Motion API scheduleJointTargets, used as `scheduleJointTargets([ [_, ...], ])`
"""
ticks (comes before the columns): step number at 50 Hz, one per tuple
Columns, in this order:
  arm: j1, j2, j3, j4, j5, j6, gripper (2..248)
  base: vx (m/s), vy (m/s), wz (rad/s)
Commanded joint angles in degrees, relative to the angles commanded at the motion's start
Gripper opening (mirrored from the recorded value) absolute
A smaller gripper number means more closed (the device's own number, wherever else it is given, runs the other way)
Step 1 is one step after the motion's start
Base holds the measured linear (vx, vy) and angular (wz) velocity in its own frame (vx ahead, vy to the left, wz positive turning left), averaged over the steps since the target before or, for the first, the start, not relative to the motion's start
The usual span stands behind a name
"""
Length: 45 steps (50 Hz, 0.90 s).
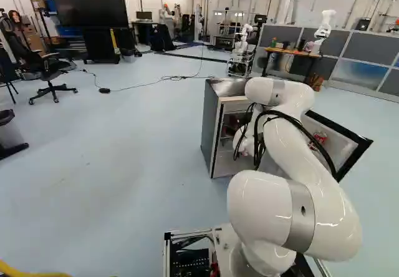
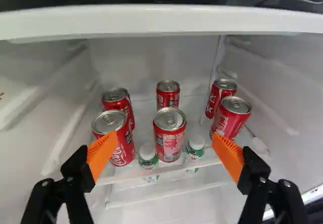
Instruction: Grab a drink from the fridge
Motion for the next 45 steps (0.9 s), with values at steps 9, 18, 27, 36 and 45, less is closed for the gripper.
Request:
scheduleJointTargets([
  [9, -0.1, -0.5, -1.0, 0.0, -0.5, 0.0, 247, 0.0, 0.0, 0.0],
  [18, -0.4, -0.8, -1.5, 0.0, -0.5, 0.0, 247, 0.0, 0.0, 0.0],
  [27, -0.8, -1.1, -2.0, 0.0, -0.5, 0.0, 247, 0.0, 0.0, 0.0],
  [36, -0.7, -1.9, -3.3, 0.0, -0.5, 0.0, 247, 0.0, 0.0, 0.0],
  [45, -0.4, -4.2, -6.3, 0.0, -0.5, 0.0, 247, 0.0, 0.0, 0.0],
])
